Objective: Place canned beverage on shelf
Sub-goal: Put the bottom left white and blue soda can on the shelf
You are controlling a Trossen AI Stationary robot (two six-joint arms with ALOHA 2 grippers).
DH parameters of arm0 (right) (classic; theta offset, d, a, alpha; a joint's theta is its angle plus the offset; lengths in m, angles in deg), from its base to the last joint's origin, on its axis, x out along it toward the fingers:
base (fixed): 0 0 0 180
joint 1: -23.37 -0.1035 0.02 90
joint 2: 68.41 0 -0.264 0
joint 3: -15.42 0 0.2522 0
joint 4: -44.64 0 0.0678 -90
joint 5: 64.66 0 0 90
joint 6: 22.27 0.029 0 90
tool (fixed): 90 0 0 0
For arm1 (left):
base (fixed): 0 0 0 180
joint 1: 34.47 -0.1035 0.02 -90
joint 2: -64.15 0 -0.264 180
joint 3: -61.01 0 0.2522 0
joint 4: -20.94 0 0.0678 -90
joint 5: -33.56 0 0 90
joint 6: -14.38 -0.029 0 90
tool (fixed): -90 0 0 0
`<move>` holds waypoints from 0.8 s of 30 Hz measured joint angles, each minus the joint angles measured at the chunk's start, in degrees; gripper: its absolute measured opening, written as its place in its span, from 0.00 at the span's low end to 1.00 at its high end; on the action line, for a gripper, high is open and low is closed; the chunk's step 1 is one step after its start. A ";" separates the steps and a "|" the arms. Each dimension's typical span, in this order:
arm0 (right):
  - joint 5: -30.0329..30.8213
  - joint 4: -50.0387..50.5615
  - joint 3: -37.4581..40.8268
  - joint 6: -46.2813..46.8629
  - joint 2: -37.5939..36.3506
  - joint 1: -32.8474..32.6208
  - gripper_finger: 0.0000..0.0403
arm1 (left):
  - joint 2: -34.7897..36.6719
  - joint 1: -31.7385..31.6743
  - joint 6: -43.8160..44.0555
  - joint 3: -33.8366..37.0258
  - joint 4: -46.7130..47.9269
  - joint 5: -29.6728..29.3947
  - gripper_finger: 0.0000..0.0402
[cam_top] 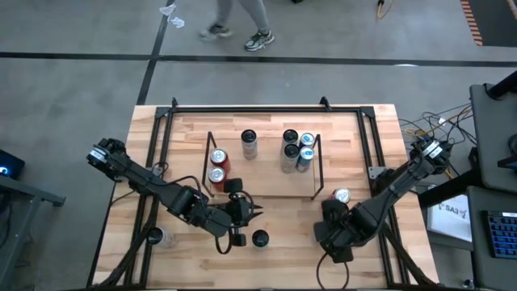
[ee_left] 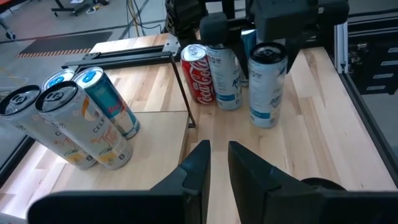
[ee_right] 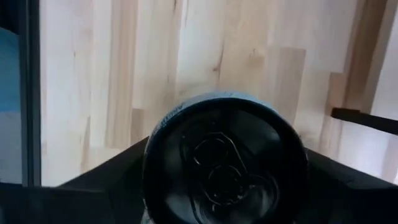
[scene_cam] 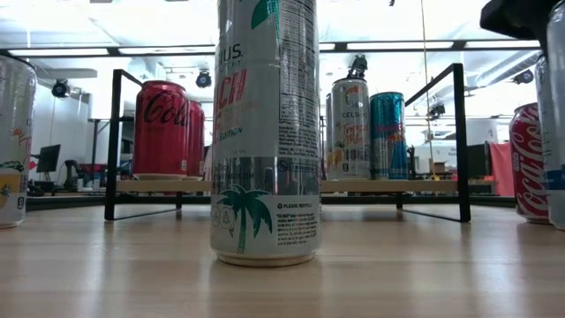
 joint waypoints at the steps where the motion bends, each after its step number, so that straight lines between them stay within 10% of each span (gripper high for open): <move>1: 0.00 0.13 -0.20 -0.06 0.01 0.26 0.65 | 0.00 0.00 0.00 0.00 -0.02 0.00 0.10; 10: 1.02 4.54 -7.03 -2.97 0.08 1.31 0.60 | -0.02 -0.04 -0.01 0.00 -0.19 0.00 0.10; 24: 21.63 12.29 -24.65 -17.17 -0.02 4.38 0.60 | -0.02 -0.20 -5.46 0.00 -3.61 -4.55 0.10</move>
